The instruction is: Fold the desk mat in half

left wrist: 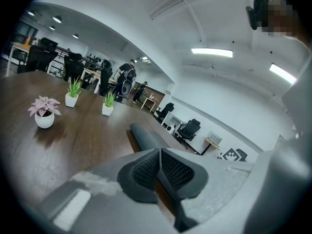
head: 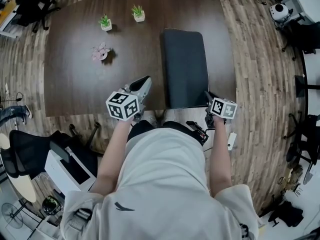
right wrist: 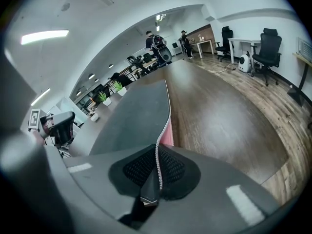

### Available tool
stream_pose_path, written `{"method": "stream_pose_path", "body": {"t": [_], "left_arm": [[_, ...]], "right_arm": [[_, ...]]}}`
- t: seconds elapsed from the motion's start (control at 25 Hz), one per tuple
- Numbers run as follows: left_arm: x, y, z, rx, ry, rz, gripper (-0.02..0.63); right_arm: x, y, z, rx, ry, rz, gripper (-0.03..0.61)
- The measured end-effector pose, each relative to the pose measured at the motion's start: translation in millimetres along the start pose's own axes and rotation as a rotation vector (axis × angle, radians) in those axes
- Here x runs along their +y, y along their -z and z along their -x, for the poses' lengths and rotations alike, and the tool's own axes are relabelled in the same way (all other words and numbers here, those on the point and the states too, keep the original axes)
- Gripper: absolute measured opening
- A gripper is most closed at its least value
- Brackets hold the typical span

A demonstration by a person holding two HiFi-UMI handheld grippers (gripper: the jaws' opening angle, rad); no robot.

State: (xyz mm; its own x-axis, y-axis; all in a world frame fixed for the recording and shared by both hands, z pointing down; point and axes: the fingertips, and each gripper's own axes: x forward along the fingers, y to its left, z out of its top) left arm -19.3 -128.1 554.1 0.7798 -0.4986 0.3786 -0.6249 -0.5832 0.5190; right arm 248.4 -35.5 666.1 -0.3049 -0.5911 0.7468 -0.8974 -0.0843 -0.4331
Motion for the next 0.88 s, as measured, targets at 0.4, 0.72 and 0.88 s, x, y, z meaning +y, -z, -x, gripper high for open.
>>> {"method": "stream_pose_path", "body": {"t": [0.4,0.72,0.88], "left_arm": [[1,6,12,-0.01,-0.023,0.009,0.018],[1,8,19,-0.026,-0.032,0.014,0.018],[-1,10,22,-0.031,-0.039,0.012,0.018]], "right_arm": [[6,3,-4,0.023,-0.005,0.034,0.018],[2,5,-4,0.004,0.037,0.051,0.038],[-5,6,0,-0.004,0.112,0.098,0.088]]}}
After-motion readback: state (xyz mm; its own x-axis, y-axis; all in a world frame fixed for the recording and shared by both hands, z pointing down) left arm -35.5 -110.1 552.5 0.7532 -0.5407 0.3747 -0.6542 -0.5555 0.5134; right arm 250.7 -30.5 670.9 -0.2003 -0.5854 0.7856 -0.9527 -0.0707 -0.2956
